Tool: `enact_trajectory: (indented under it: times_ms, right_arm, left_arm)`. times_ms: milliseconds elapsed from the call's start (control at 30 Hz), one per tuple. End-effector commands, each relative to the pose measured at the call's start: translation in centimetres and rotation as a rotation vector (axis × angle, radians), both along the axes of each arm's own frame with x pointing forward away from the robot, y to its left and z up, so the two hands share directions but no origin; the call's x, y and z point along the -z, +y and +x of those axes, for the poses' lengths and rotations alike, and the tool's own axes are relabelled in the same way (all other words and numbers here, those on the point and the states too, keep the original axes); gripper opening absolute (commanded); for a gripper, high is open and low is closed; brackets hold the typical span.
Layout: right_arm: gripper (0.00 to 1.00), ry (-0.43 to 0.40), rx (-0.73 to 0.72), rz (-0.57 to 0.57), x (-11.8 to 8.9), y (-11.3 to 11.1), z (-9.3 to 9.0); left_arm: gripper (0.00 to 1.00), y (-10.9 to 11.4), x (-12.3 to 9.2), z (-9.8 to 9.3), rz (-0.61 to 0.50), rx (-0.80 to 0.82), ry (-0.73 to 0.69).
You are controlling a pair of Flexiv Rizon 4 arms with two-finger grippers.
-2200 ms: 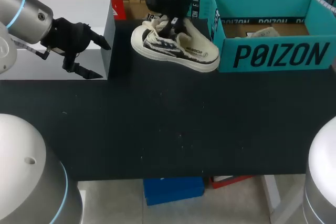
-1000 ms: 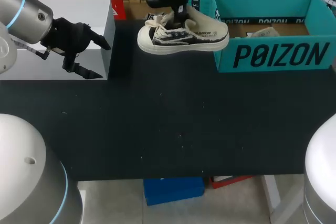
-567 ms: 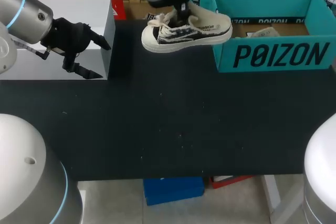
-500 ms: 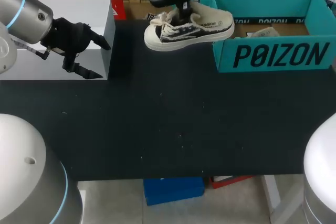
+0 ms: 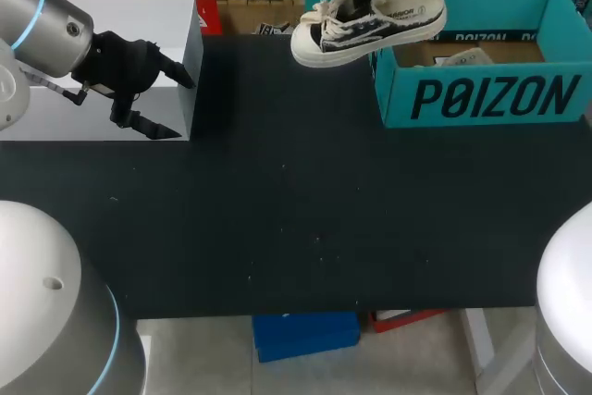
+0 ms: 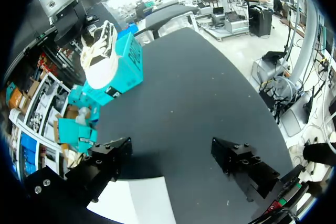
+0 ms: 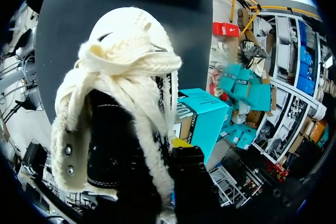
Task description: Take the shoe out of the shoebox, open the shoe tongue, remove and reinsert the insole, then place the shoe into the shoebox
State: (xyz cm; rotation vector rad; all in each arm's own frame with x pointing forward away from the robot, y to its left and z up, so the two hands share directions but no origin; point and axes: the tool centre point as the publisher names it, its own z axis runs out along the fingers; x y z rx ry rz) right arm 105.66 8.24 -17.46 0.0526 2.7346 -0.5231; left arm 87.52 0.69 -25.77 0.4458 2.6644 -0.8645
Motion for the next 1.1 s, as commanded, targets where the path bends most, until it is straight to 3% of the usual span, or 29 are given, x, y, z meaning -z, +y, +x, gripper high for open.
enact_trajectory:
  times_ms: [33, 233, 400, 1100]
  right_arm:
    - [0.0, 0.077, 0.007, 0.104, -0.8, -1.6, 2.2]
    - [0.0, 0.094, 0.09, 0.187, -1.3, -2.7, 5.0]
    - [0.0, 0.043, 0.139, 0.113, -1.1, -3.6, 6.6]
    - [0.0, 0.046, 0.131, 0.107, -0.9, -3.6, 6.8]
  left_arm:
    - [1.0, 0.0, 0.1, -0.1, -0.002, -0.001, -0.005]
    - [1.0, 0.0, 0.1, -0.1, -0.002, -0.001, -0.005]
    - [1.0, 0.0, 0.1, -0.1, -0.002, -0.001, -0.005]
    - [1.0, 0.0, 0.1, -0.1, -0.002, -0.001, -0.005]
